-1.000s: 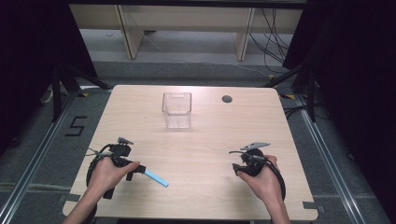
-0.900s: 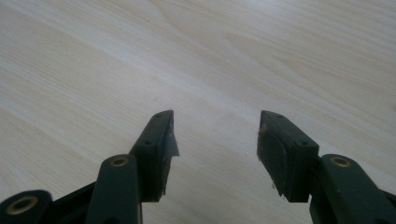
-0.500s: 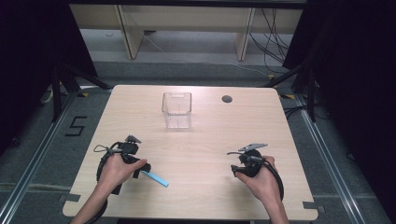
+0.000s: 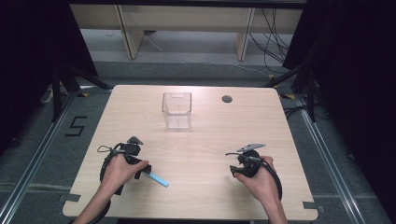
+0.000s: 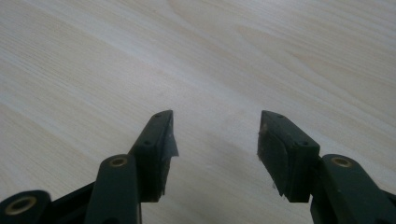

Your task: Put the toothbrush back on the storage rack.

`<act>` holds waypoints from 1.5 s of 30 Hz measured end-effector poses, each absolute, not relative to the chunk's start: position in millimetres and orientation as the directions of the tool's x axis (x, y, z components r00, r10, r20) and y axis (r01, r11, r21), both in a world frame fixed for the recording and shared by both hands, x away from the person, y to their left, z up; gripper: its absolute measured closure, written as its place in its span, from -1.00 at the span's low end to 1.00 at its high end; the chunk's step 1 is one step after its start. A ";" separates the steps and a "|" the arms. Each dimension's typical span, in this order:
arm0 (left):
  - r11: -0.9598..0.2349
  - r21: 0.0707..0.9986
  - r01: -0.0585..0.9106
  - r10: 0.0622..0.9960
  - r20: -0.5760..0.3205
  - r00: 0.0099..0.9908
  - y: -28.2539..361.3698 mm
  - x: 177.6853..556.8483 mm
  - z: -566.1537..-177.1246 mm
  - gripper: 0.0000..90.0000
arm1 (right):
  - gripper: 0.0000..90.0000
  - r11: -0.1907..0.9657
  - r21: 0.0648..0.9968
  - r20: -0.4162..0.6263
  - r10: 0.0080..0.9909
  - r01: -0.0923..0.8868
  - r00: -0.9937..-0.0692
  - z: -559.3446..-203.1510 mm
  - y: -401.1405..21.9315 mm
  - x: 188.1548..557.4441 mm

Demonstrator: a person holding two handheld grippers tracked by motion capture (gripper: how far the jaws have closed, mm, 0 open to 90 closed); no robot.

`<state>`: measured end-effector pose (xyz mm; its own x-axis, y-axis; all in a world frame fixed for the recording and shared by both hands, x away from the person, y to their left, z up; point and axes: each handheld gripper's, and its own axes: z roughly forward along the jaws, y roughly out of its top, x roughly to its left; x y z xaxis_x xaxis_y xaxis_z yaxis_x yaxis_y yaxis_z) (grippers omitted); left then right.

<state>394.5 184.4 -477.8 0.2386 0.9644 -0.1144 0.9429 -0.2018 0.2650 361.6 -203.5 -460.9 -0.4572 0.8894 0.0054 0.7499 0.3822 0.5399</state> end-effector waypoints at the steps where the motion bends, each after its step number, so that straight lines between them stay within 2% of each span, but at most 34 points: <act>1: -0.194 0.263 0.945 0.966 -0.117 0.231 182.5 394.6 -477.9 -0.42 | 0.03 0.384 0.539 0.005 0.889 0.750 -0.459 -461.0 -203.4 361.6; 15: -0.210 0.241 0.948 0.969 -0.081 0.235 177.7 399.9 -481.1 -0.48 | 0.03 0.387 0.540 0.006 0.886 0.747 -0.463 -462.8 -200.9 361.2; 27: -0.194 0.231 0.953 0.972 -0.087 0.219 177.7 402.5 -483.3 -0.54 | 0.04 0.404 0.536 -0.004 0.880 0.742 -0.476 -463.5 -198.6 361.1; 32: -0.187 0.214 0.959 0.970 -0.115 0.214 177.1 402.5 -485.6 -0.62 | 0.04 0.406 0.539 0.001 0.876 0.738 -0.483 -463.7 -198.5 361.2; 45: -0.178 0.216 0.960 0.970 -0.123 0.208 178.6 406.5 -484.7 -0.55 | 0.04 0.388 0.536 0.010 0.885 0.750 -0.465 -462.8 -197.2 359.6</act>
